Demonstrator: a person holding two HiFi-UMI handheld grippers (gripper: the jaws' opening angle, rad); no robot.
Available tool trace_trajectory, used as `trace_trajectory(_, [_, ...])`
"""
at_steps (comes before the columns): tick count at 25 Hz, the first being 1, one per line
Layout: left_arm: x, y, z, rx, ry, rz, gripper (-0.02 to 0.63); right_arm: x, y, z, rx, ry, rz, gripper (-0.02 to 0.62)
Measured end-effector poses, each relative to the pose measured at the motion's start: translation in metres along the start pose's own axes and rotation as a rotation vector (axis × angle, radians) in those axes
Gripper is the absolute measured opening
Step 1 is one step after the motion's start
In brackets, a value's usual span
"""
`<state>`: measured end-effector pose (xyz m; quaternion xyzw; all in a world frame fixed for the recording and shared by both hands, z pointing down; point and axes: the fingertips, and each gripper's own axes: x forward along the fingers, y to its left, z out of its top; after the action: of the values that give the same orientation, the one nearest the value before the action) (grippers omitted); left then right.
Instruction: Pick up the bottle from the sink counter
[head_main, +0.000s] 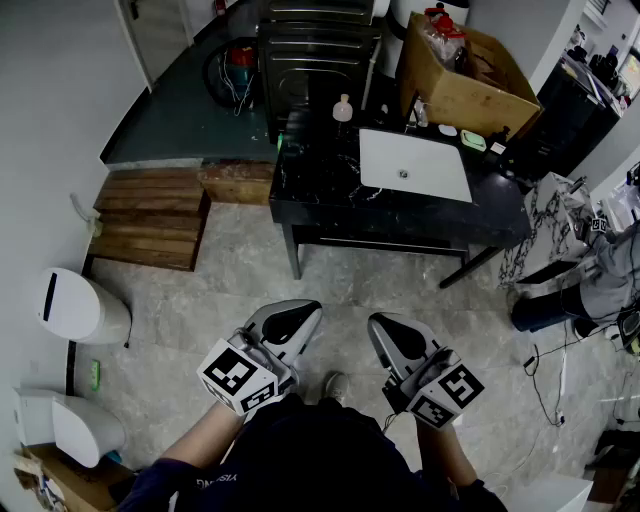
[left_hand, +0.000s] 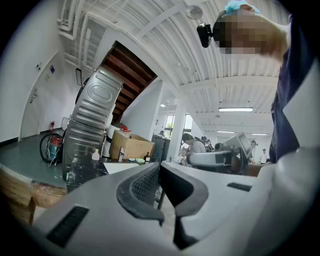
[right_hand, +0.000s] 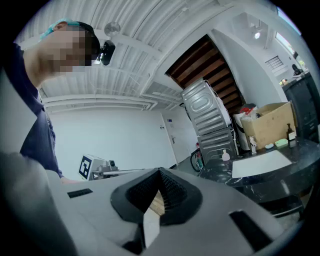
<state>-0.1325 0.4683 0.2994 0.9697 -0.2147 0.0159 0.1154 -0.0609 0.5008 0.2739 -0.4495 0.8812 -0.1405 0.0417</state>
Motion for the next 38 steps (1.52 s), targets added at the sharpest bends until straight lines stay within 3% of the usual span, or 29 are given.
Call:
trace_trajectory(14, [0.016, -0.007, -0.005, -0.016, -0.006, 0.027, 0.008, -0.011, -0.025, 0.001, 0.052, -0.025, -0.006, 0.021])
trace_trajectory(28, [0.045, -0.037, -0.019, -0.025, -0.019, 0.088, 0.008, -0.045, -0.055, -0.002, 0.051, -0.006, 0.041, 0.021])
trace_trajectory(38, [0.056, -0.029, -0.016, -0.017, -0.027, 0.102, 0.008, -0.042, -0.066, -0.001, 0.045, -0.002, 0.05, 0.021])
